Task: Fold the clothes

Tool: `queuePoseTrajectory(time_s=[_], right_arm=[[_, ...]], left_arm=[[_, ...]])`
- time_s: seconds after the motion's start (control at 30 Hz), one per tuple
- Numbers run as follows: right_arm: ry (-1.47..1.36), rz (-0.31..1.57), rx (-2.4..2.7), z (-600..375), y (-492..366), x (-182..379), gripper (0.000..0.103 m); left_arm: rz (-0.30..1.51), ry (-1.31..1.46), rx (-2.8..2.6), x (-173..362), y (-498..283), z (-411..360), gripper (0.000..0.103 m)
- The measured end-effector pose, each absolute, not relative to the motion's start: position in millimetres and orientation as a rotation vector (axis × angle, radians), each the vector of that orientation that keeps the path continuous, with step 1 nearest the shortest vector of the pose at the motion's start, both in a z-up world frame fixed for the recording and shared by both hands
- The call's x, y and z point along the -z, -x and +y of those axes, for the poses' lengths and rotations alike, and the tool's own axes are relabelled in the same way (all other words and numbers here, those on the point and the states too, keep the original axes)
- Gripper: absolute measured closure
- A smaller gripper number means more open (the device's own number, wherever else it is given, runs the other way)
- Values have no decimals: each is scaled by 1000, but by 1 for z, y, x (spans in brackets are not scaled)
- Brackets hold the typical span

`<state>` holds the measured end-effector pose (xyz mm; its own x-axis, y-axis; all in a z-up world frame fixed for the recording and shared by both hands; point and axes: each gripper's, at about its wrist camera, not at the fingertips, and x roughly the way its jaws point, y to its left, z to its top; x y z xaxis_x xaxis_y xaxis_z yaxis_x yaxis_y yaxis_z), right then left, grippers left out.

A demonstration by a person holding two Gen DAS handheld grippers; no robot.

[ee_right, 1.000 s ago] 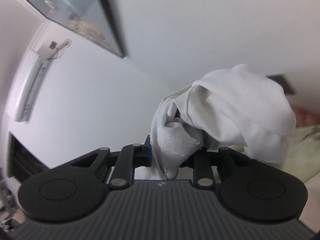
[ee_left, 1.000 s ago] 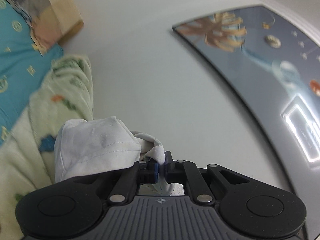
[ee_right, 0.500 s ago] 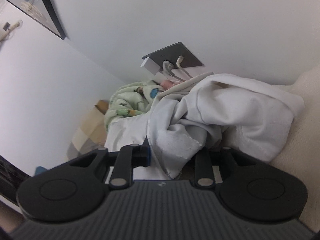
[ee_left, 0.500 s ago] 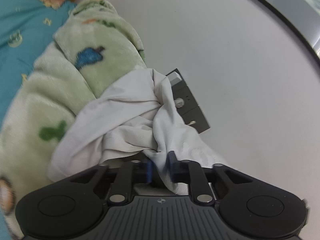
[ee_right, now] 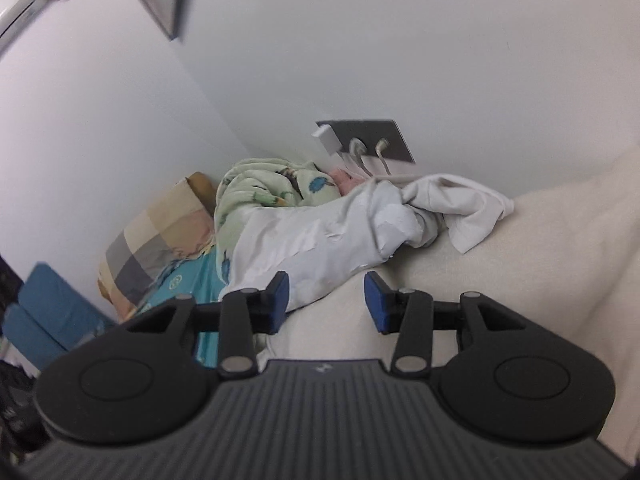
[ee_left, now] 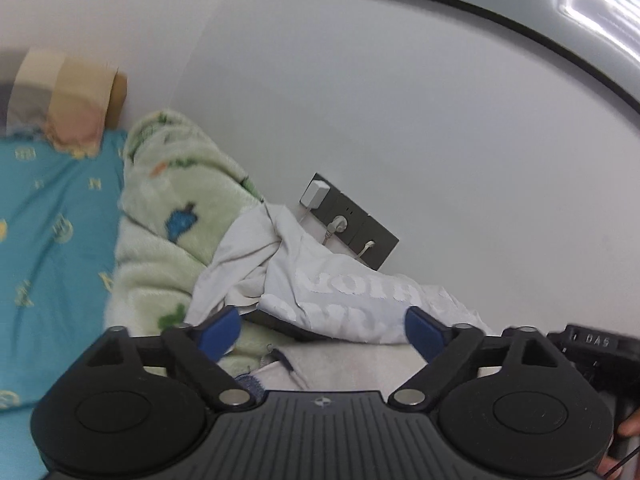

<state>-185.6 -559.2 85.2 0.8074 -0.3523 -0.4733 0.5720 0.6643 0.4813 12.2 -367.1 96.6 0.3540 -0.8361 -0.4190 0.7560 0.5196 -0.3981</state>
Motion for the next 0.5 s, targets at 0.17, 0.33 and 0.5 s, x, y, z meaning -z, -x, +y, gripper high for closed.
queuePoseTrajectory(time_s=[0.17,0.33,0.5], right_arm=[[-510,308,518,-499,214,-114,45],[-390,229,499,-446,240,-129,19],[-292,227,509,-412,252,-131,19]], left_arm=[[549,102,1005,-116,32,-325,0],[495,84,968,-125,67,-288,0],[441,66,931,-134,103,-252,0]])
